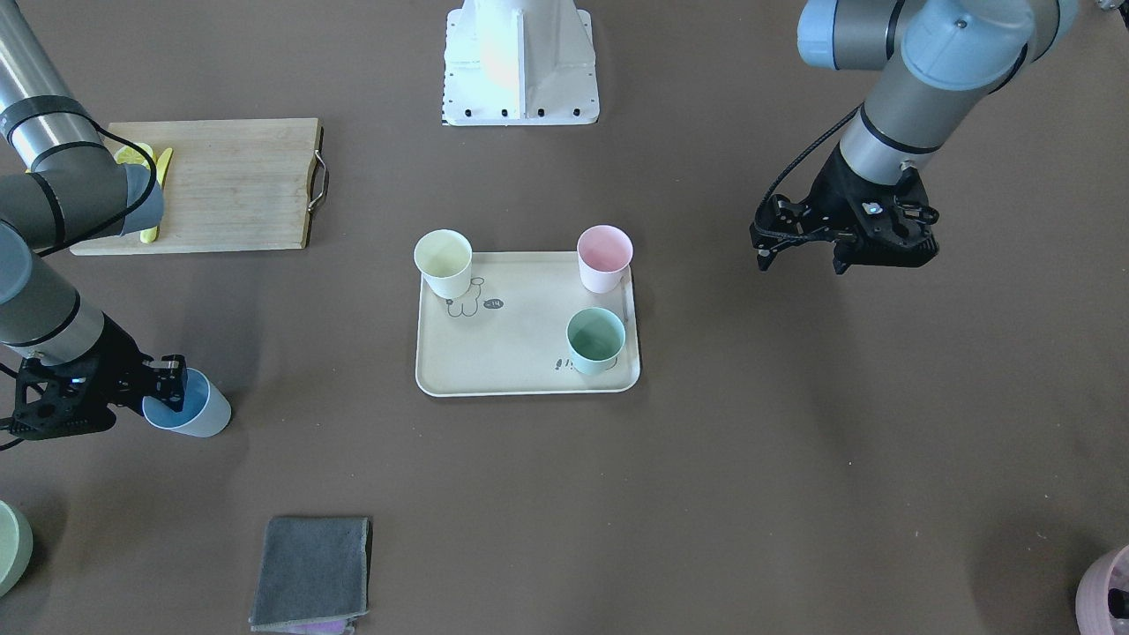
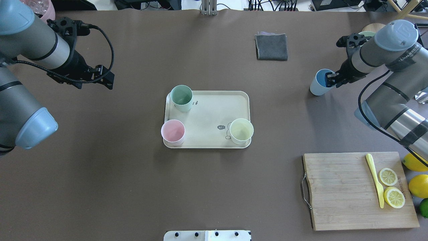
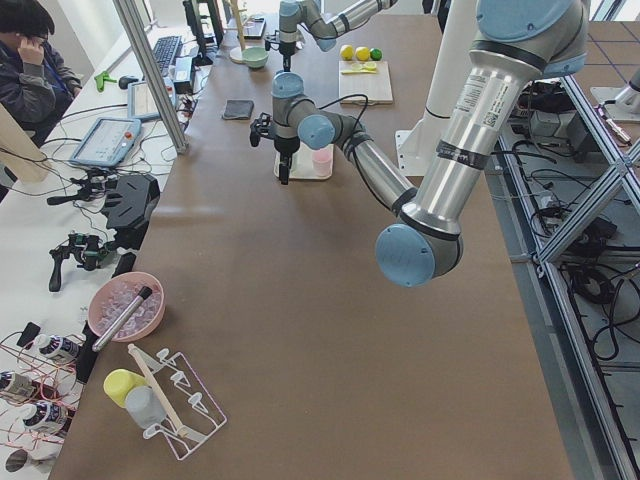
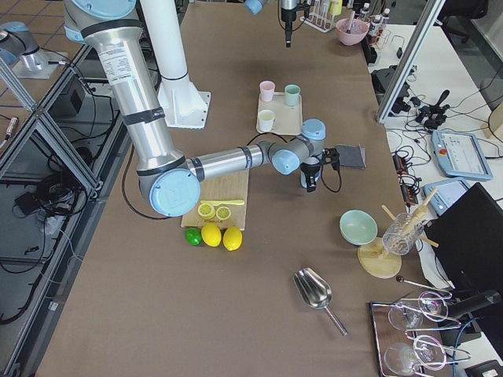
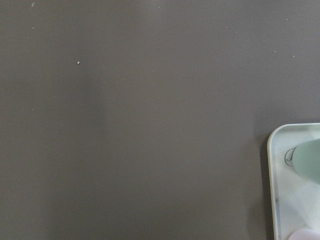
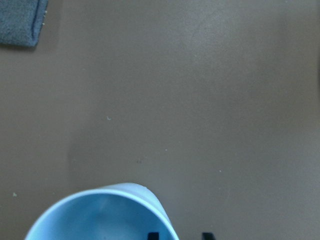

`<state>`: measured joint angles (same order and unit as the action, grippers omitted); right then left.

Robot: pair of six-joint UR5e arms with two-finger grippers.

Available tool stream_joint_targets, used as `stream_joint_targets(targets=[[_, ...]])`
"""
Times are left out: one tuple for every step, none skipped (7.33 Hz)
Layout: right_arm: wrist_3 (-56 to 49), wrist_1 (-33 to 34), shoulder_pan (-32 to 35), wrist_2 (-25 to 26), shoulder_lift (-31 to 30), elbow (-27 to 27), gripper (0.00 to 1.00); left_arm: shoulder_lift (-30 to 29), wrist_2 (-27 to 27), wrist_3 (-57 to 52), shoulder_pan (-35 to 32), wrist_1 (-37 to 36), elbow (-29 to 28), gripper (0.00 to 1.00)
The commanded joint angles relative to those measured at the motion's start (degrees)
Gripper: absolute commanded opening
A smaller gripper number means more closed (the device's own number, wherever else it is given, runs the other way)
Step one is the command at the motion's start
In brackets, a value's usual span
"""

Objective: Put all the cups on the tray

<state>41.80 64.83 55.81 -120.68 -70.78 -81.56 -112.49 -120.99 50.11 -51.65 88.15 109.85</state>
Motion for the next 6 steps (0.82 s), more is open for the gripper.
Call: stream_joint_targets(targets=[[0.56, 0.11, -0.08, -0.43, 0.64, -1.31, 0.00, 0.08, 0.23, -0.10, -0.03, 0.09, -0.60, 0.98], [0.74, 0.38, -0.08, -0.61, 0.64, -2.63, 0.00, 0.16, 0.23, -0.10, -0.03, 0.09, -0.61, 0.98], [5.26, 0.47, -0.26, -0.87, 1.07, -4.03, 0.00, 0.17, 0.23, -0.19, -0.03, 0.09, -0.61, 0.98], [11.05, 3.51, -1.30, -1.22, 3.34, -6.39, 0.00, 0.86, 0.06, -0.37, -0.20, 0.17, -0.52, 0.98], [16.16, 9.03, -4.10, -0.44, 6.15, -9.29, 0.00, 2.00, -0.20, -4.54, -1.51, 0.09, -0.61, 0.98], [21.34, 12.39, -7.26, 1.57, 9.40, -10.62, 0.00, 4.36, -0.55, -10.24, -4.57, 0.00, -0.52, 0.98]])
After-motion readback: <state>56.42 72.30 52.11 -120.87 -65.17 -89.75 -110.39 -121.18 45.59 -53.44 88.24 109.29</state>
